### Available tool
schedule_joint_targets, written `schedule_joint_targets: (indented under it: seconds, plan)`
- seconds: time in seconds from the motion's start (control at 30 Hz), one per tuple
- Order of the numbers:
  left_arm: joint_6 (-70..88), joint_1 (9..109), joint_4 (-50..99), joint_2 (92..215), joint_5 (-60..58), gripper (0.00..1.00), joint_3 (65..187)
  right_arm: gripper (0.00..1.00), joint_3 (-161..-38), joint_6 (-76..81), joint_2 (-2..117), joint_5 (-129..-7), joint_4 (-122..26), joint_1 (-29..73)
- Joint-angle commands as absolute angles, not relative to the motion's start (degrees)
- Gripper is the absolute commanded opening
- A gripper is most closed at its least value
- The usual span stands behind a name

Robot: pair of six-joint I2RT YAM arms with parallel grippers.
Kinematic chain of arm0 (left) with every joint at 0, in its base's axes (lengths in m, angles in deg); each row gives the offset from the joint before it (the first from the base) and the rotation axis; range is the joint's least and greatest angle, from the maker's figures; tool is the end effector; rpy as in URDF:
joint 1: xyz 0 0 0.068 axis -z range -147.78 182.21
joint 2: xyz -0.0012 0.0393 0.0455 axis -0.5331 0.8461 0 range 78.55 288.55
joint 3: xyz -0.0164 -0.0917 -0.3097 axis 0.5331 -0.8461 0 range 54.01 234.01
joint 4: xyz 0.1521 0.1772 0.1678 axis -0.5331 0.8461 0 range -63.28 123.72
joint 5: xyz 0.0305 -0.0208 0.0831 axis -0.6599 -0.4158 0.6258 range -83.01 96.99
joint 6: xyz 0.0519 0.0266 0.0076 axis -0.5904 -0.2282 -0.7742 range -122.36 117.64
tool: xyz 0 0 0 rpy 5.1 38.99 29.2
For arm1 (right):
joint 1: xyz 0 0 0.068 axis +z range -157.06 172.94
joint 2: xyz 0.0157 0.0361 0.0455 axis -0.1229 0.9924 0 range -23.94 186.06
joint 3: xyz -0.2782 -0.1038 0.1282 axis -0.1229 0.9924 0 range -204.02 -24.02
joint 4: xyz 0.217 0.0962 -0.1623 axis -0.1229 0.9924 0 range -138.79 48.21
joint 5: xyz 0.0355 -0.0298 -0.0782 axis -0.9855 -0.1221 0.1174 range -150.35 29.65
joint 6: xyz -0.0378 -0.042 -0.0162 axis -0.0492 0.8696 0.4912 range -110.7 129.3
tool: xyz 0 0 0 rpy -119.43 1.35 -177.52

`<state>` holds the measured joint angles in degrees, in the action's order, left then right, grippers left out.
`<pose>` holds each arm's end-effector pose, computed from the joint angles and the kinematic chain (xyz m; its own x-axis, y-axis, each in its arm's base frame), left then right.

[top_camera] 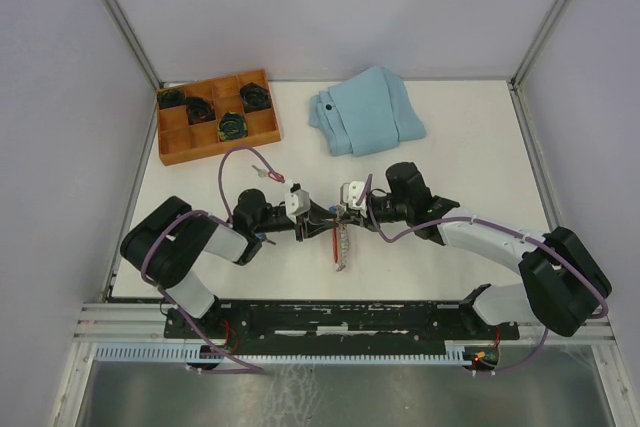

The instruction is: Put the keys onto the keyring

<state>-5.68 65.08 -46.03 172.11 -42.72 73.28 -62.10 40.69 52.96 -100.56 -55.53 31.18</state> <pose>0.2114 -0.1752 0.1799 0.0349 0.0221 -0.9991 0.9910 0.1283 0.0374 0.2098 0.2003 0.2406 0.1141 -0.4167 -0.9019 -0.9875 0.0518 -0.1489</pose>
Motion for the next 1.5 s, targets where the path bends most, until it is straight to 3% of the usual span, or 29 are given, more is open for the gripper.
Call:
schedule_joint_targets:
  seconds: [0.0,0.2,0.4,0.53,0.8,1.13,1.47]
  plan:
    - [-8.96,64.85,-50.01,173.33,-44.40,0.33,75.03,0.01,-63.41,41.41,52.35,-103.61,-57.67,31.13]
    - [-8.85,64.82,-49.97,174.09,-44.76,0.24,75.36,0.01,-63.39,41.32,52.29,-104.39,-57.70,31.13]
    - [-9.74,64.87,-49.93,172.70,-44.79,0.03,74.74,0.02,-63.92,42.35,52.29,-105.26,-55.11,31.15]
    - [-12.15,64.83,-46.08,170.08,-43.88,0.03,74.27,0.09,-64.24,42.99,52.05,-104.97,-52.97,31.15]
    - [-19.61,64.99,-24.04,160.18,-39.56,0.03,76.50,0.30,-64.02,43.07,48.48,-100.47,-49.13,31.09]
    - [-21.25,66.26,-7.76,153.85,-36.10,0.03,81.50,0.32,-62.50,40.26,45.79,-96.49,-56.27,31.20]
    - [-23.65,69.54,7.44,151.76,-29.83,0.03,87.44,0.33,-63.52,41.64,50.34,-97.98,-57.98,32.31]
